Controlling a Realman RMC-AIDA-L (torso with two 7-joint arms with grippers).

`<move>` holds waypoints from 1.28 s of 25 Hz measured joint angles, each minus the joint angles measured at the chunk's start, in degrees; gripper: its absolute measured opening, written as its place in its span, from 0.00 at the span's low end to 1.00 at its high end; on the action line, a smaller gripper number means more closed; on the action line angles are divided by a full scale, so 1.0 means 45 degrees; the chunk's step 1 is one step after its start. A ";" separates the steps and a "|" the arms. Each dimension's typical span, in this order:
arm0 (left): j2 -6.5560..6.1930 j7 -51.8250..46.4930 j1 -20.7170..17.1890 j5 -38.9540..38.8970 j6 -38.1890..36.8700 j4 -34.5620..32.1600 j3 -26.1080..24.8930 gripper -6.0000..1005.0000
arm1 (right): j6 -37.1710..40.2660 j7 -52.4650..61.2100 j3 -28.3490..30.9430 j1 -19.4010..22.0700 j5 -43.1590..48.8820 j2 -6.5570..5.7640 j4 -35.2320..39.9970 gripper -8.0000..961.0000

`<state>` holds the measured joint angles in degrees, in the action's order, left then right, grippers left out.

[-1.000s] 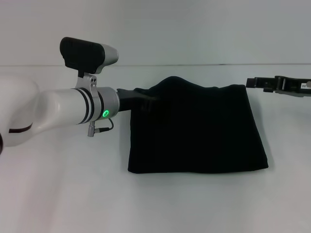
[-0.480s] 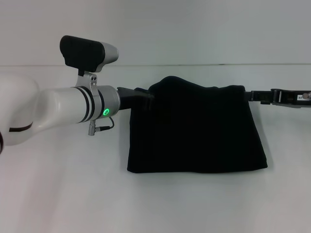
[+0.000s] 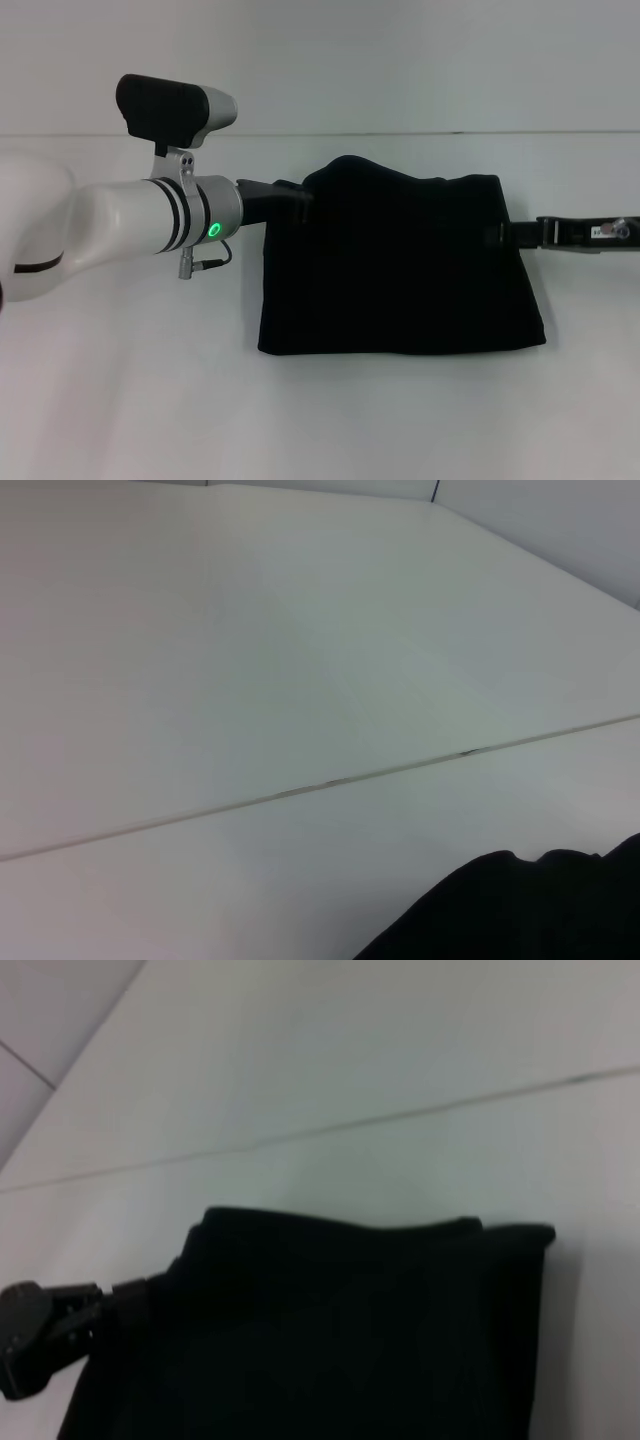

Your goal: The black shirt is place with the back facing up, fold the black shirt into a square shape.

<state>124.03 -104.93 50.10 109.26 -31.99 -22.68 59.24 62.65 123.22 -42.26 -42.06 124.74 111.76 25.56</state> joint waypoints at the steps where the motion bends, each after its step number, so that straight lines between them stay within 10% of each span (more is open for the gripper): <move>1: -0.0001 0.0000 -0.0001 -0.0001 0.0010 0.0000 0.0000 0.06 | -0.0001 0.0003 -0.0003 0.0000 0.0029 0.0003 -0.0053 0.81; 8: -0.0004 -0.0002 -0.0002 -0.0006 0.0049 0.0000 0.0000 0.06 | -0.0083 -0.0002 -0.0014 0.0032 0.0056 0.0035 -0.0090 0.69; 16: -0.0022 -0.0002 0.0044 -0.0005 0.0100 -0.0025 -0.0022 0.06 | -0.0012 -0.0038 -0.0024 0.0119 0.0055 0.0000 -0.0097 0.23; 32: -0.0023 -0.0002 -0.0022 -0.0005 0.0401 -0.0117 -0.0059 0.06 | -0.0288 -0.0125 0.0284 0.0353 -0.0044 0.0007 0.0044 0.07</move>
<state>123.92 -104.94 50.00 109.24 -30.18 -23.21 58.97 61.36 122.66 -40.98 -40.47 124.54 111.79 25.75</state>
